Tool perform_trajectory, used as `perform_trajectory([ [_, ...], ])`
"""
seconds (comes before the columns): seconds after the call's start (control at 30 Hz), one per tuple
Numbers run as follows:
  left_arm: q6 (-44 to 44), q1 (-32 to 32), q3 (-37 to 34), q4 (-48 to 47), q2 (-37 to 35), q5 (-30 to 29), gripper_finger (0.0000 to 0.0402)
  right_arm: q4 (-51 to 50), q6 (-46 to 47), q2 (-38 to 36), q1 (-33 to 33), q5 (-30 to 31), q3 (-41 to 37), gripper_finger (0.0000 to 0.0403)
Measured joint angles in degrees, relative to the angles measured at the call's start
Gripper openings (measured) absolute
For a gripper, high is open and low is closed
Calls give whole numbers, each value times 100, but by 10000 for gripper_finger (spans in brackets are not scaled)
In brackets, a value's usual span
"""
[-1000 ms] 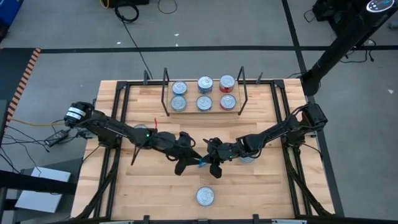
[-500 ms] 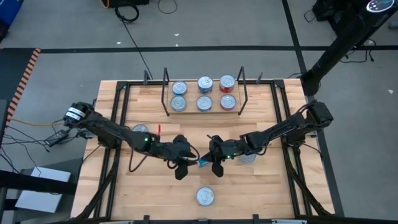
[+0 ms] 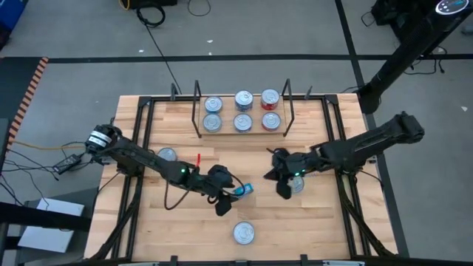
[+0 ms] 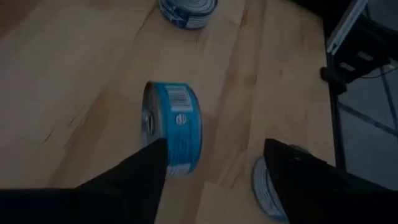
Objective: Stack canned seafood by type on shelf
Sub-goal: Stack the center light blue tuna can on top of the other light blue tuna can on the shelf
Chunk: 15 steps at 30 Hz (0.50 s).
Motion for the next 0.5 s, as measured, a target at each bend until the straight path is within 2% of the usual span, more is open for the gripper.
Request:
perform_trajectory([
  [0.2, 4, 0, 0, 23, 233, -162, 321, -1438, 393, -844, 88, 531, 0, 11],
  [0.37, 36, 0, 42, -108, 310, -454, 351, -1977, 695, -1200, 112, 932, 0, 11],
  [0.5, 30, 0, 94, -72, 365, -663, 357, -2284, 788, -1266, 78, 1050, 0, 11],
])
